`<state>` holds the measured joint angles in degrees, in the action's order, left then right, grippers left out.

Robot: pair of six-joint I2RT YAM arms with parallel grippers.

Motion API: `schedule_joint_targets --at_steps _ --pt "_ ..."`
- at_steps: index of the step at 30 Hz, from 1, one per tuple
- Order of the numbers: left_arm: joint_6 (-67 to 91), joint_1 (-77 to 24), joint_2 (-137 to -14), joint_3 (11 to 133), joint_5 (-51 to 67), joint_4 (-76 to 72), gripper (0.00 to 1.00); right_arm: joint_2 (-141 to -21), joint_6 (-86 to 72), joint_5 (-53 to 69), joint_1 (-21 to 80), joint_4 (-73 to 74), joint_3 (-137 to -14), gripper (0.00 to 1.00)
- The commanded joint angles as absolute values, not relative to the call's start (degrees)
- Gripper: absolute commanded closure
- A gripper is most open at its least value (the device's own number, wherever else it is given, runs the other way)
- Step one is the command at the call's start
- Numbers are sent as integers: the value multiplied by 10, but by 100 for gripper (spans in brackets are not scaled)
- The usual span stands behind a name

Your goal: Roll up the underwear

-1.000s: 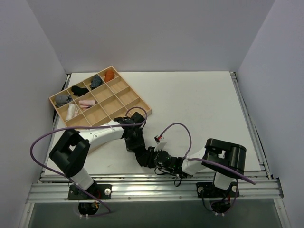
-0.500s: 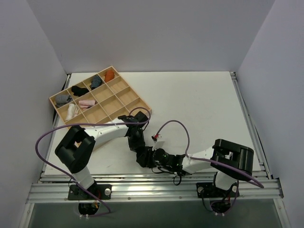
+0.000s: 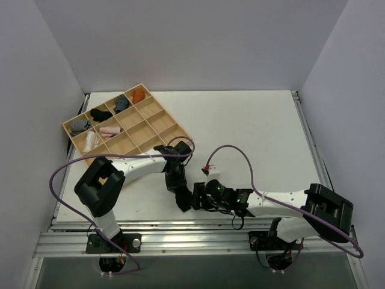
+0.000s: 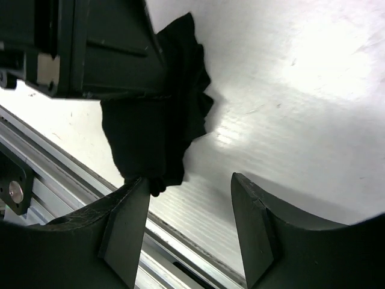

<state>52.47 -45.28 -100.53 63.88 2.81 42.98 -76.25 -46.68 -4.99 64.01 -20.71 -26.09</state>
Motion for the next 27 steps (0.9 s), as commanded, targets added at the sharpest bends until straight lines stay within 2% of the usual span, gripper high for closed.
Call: schedule_joint_targets --at_steps 1,7,16,23,27 --pt "514 -470 -1049 622 -13 437 74 -731 -430 -33 606 -169 -248 49" --pt "513 -475 -1054 631 -19 446 74 -775 -396 67 577 -249 -251 48" --pt "515 -477 -1056 637 -31 459 74 -866 -380 148 564 -332 -290 46" --pt "515 -480 -1067 644 -36 467 75 -786 -395 147 550 -316 -261 41" --pt "514 -481 -1064 648 -42 470 75 -719 -421 145 541 -312 -243 34"
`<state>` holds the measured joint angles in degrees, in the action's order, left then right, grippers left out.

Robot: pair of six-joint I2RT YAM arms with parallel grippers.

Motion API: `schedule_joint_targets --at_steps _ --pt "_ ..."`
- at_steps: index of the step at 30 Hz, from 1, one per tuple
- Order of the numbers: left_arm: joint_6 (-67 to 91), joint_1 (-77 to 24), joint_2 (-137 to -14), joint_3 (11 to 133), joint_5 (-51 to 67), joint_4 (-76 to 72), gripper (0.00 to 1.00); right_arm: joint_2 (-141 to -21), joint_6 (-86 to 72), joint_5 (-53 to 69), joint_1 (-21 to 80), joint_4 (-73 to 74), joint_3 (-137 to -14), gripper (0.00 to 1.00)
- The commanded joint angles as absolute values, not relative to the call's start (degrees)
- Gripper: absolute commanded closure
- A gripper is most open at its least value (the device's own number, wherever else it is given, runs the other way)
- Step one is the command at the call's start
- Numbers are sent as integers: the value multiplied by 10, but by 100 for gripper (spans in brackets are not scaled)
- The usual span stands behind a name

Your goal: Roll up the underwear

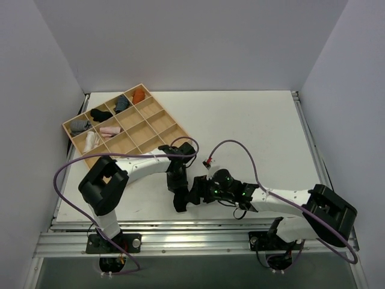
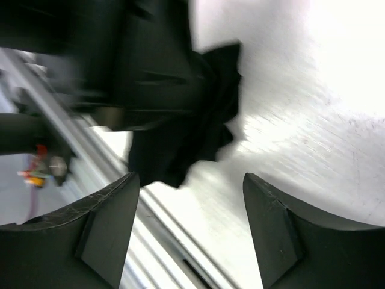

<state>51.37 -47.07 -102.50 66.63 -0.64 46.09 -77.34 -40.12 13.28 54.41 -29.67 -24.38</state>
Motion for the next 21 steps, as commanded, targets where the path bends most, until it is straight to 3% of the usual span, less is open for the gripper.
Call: schedule_joint_targets --at_steps 1,8,21 --pt "514 -481 -1065 650 -44 472 75 -715 -424 143 541 -315 -241 33" --pt "517 -484 -1071 662 -45 480 75 -762 -451 133 549 -339 -253 25" --pt "526 -485 -1068 657 -45 487 75 -862 -482 51 591 -362 -286 25"
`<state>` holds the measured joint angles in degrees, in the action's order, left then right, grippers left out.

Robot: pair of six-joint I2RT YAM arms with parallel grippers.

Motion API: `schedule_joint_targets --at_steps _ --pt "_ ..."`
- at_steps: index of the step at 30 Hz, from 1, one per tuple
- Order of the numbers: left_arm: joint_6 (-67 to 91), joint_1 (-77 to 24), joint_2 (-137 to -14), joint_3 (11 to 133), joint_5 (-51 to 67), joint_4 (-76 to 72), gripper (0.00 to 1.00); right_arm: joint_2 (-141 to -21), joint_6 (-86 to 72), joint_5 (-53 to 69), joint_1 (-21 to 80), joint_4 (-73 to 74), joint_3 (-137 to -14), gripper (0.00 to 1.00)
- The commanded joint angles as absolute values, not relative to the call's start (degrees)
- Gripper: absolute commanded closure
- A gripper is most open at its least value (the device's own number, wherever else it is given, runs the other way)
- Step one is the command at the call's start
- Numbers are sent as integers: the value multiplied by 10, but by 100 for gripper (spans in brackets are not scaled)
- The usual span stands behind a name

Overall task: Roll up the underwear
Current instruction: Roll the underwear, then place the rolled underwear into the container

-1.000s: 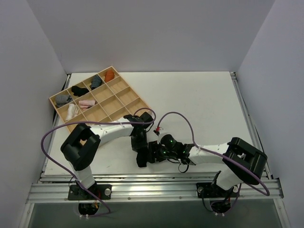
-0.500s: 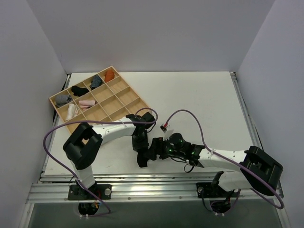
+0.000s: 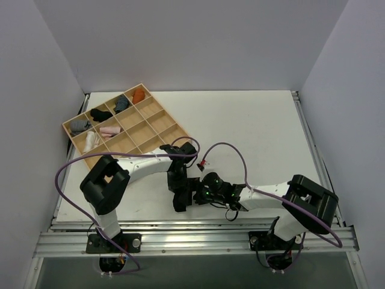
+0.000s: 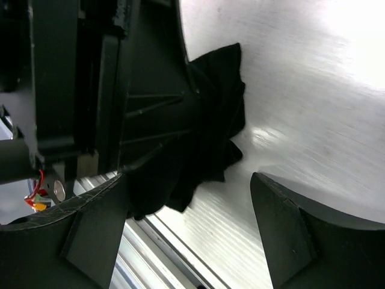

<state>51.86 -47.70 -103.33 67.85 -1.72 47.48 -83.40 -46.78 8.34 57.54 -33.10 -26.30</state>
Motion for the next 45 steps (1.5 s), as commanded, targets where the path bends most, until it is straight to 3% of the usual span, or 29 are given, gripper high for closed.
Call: schedule_joint_targets --at_steps 1,12,16,19,20,23,29,39,45 --pt "526 -485 -1068 657 -46 487 75 -868 -486 52 597 -367 -287 25" --pt "533 -489 -1064 660 -54 493 76 -882 -517 -6 618 -325 -293 24" --pt "533 -490 -1063 664 -56 497 76 -892 -521 -39 625 -293 -303 28" --pt "533 -490 -1059 663 -56 499 76 -892 -528 -51 634 -288 -301 41" --pt "534 -490 -1056 664 -56 500 76 -892 -530 -54 638 -288 -298 54" --pt "537 -490 -1049 669 -52 505 75 -890 -542 -65 656 -294 -284 77" --pt "535 -485 -1035 705 -43 533 62 -890 -567 -73 686 -330 -246 100" --pt "503 -407 -995 760 -16 582 39 -878 -559 -62 695 -339 -236 100" --pt "467 -330 -977 791 0 596 39 -867 -545 -33 696 -342 -241 100"
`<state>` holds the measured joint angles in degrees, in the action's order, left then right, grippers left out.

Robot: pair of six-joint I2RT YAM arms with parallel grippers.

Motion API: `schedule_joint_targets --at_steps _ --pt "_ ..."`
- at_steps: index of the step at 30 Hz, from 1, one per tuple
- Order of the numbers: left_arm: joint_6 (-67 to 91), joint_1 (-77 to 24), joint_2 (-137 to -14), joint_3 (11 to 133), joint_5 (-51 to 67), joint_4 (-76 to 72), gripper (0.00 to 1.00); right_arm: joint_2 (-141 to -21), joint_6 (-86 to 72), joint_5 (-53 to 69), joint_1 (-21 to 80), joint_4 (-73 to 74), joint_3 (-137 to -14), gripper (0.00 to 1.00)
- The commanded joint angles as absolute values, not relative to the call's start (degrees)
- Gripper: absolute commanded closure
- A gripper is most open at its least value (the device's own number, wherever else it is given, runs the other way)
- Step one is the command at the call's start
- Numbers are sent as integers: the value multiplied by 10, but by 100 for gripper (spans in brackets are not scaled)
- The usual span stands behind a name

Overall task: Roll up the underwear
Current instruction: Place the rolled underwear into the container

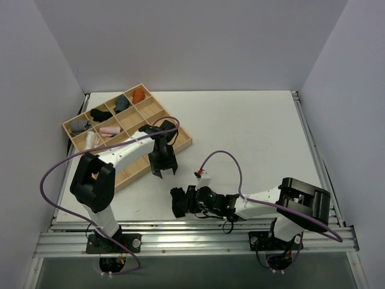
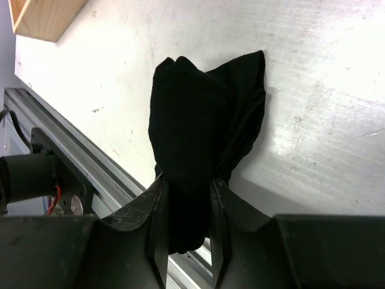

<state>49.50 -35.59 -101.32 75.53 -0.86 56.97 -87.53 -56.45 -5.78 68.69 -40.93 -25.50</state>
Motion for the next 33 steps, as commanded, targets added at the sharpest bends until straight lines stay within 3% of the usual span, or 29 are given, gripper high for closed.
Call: schedule_joint_targets --at_steps 1,9,23,33 --pt "462 -319 -973 795 -3 603 39 -863 -544 -32 695 -343 -241 100" --pt "391 -191 -947 750 -13 585 44 -821 -526 -25 678 -339 -237 100" --pt "368 -175 -983 676 7 518 48 -752 -510 -71 669 -253 -263 100" --pt "368 -194 -969 614 28 473 69 -700 -422 -122 571 -145 -361 100"
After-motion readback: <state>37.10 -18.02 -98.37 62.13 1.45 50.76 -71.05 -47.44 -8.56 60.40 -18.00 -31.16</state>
